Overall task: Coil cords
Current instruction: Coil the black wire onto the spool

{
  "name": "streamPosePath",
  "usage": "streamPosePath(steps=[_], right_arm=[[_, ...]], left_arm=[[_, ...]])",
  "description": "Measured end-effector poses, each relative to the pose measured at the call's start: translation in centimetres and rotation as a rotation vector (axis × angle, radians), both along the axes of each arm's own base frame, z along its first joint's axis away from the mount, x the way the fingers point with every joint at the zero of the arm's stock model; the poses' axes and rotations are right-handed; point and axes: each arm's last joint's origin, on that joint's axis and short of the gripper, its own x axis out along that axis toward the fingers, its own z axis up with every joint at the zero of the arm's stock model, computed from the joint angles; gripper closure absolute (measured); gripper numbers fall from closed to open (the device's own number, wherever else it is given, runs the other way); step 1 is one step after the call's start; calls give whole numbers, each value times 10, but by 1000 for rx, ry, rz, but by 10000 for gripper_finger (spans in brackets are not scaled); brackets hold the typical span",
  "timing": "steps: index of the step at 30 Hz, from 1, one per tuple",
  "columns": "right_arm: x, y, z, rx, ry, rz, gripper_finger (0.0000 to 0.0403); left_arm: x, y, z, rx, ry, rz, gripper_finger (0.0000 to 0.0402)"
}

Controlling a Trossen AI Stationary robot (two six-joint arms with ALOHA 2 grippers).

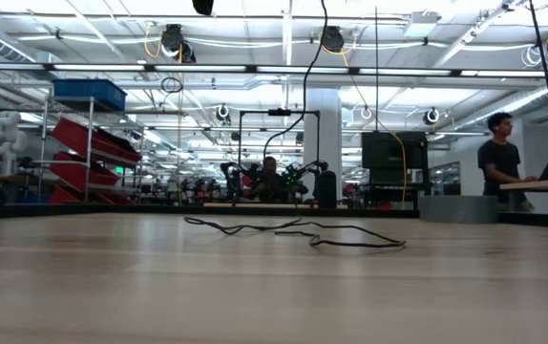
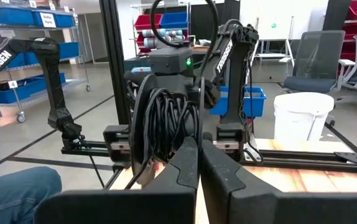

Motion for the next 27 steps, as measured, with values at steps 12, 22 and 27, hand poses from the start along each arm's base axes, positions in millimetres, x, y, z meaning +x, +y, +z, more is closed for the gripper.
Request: streamPosePath(steps=[12, 22, 27], right_arm=[[-2, 1, 1, -5, 1, 5, 403], [-2, 1, 0, -10, 9, 5, 403], [-2, 1, 0, -11, 8, 5, 403]], left_arm=[[18, 4, -7, 46, -108, -80, 230], [37, 6, -32, 33, -155, -41, 230], [37, 8, -33, 84, -136, 49, 230]])
